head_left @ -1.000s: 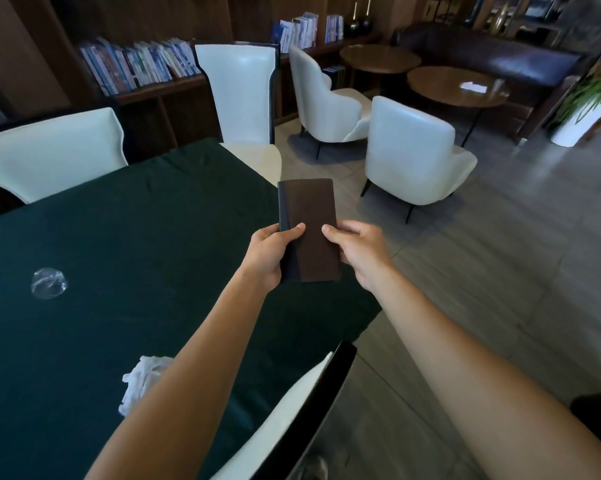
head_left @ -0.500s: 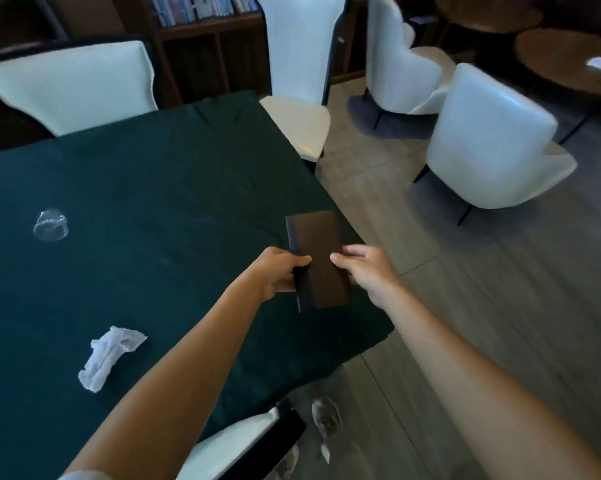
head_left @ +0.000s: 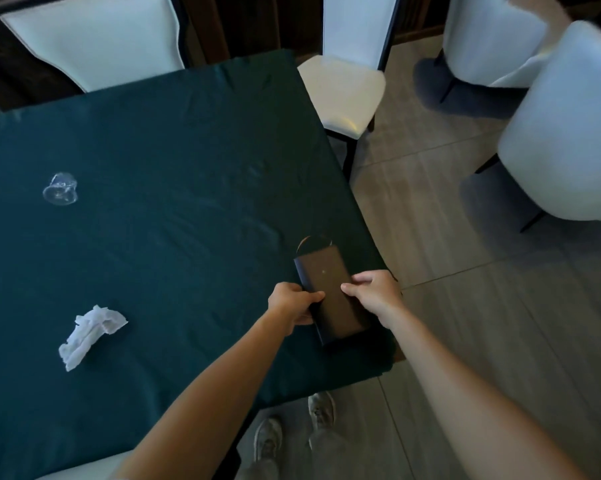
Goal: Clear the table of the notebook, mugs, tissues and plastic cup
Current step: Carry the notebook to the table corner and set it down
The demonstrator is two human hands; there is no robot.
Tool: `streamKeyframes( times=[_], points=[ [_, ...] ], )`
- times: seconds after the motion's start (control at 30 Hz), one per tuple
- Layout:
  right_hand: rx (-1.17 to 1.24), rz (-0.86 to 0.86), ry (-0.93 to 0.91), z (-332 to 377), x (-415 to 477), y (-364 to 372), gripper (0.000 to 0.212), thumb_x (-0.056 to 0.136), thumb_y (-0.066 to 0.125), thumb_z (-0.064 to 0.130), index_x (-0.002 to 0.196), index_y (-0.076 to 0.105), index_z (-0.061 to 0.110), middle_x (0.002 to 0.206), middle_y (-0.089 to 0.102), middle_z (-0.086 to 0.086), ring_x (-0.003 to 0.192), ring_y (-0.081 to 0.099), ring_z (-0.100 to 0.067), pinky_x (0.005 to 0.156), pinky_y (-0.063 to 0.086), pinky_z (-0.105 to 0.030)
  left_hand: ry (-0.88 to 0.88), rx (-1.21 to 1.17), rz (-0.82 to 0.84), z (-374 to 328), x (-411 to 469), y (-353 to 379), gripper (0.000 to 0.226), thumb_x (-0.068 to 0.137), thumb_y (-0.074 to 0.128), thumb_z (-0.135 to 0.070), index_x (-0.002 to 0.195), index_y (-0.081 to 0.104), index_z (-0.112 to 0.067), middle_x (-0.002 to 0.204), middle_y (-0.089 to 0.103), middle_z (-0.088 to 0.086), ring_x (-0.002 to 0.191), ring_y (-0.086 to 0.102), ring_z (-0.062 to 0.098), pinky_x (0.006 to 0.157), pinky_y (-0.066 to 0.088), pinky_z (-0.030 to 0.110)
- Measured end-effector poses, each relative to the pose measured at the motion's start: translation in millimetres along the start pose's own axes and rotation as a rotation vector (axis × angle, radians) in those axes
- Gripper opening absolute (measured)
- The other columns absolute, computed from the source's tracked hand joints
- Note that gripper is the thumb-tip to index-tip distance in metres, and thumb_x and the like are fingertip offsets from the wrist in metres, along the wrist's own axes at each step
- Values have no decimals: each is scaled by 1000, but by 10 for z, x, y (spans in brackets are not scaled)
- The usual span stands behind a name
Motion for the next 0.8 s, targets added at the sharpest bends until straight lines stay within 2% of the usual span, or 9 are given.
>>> streamKeyframes(
  times=[0.1, 0.17, 0.27, 0.33, 0.43, 0.5, 0.57, 0.67, 0.8],
  points=[
    [-79, 4, 31, -79, 27, 40, 39, 79, 85, 37, 112, 77, 20, 99, 72, 4, 87, 59, -14, 75, 44, -29, 10, 19, -69, 95, 30, 27, 31, 81, 90, -24, 102, 72, -10, 106, 77, 12, 90, 77, 26, 58, 65, 32],
    [-117, 0, 22, -80, 15, 59, 34, 80, 85, 38, 107, 77, 21, 94, 73, 6, 86, 61, -14, 73, 45, -27, 39, 46, -106, 133, 61, 28, 25, 78, 92, -25, 86, 70, -17, 100, 77, 10, 87, 77, 26, 62, 67, 35],
    [-218, -26, -27, -7, -5, 63, 17, 81, 82, 40, 81, 73, 25, 69, 61, 19, 72, 61, -8, 56, 37, -19, 117, 189, -166, 114, 66, 33, 27, 78, 92, -29, 79, 68, -14, 86, 76, 6, 79, 78, 26, 71, 68, 42],
    [-321, -51, -73, 48, -38, 75, 22, 82, 80, 40, 77, 73, 20, 64, 62, 13, 64, 57, -3, 52, 36, -20, 165, 300, -199, 90, 51, 38, 31, 78, 90, -32, 75, 65, -13, 85, 78, 9, 77, 78, 27, 75, 67, 42],
    [-477, -75, -151, 121, -83, 92, 23, 85, 78, 39, 94, 73, 19, 84, 72, 5, 72, 63, -10, 60, 48, -26, 187, 364, -206, 64, 48, 47, 34, 77, 89, -36, 78, 65, -13, 84, 76, 7, 76, 76, 26, 71, 64, 39],
    [-506, -74, -207, 190, -92, 109, 41, 85, 79, 37, 120, 66, 20, 108, 71, 0, 92, 66, -17, 72, 48, -27, 216, 399, -224, 38, 73, 50, 34, 80, 86, -38, 90, 66, -12, 84, 69, 0, 78, 69, 20, 63, 55, 32],
    [-481, -53, -233, 261, -66, 121, 58, 85, 79, 35, 136, 56, 21, 120, 67, -3, 105, 65, -22, 80, 49, -30, 278, 413, -272, -16, 116, 49, 37, 87, 79, -39, 107, 65, -11, 96, 67, 1, 94, 67, 23, 70, 46, 28],
    [-479, -31, -277, 305, -30, 139, 70, 85, 80, 31, 145, 45, 24, 125, 63, -5, 112, 63, -24, 91, 53, -36, 362, 400, -315, -186, 236, 15, 47, 92, 72, -29, 132, 58, -8, 123, 64, 13, 116, 62, 31, 84, 39, 28],
    [-473, -19, -339, 269, -19, 146, 70, 87, 78, 25, 148, 43, 25, 129, 62, -6, 117, 62, -24, 94, 53, -36, 409, 486, -299, -464, 378, -62, 58, 91, 69, -18, 146, 51, -8, 136, 64, 15, 126, 60, 33, 89, 43, 30]
  ],
)
Point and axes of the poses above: each hand's wrist, its own x-axis towards the middle knuckle, its own y-axis out of the palm, z = x × y, the point moved 1 cm from there along x, towards the middle knuckle
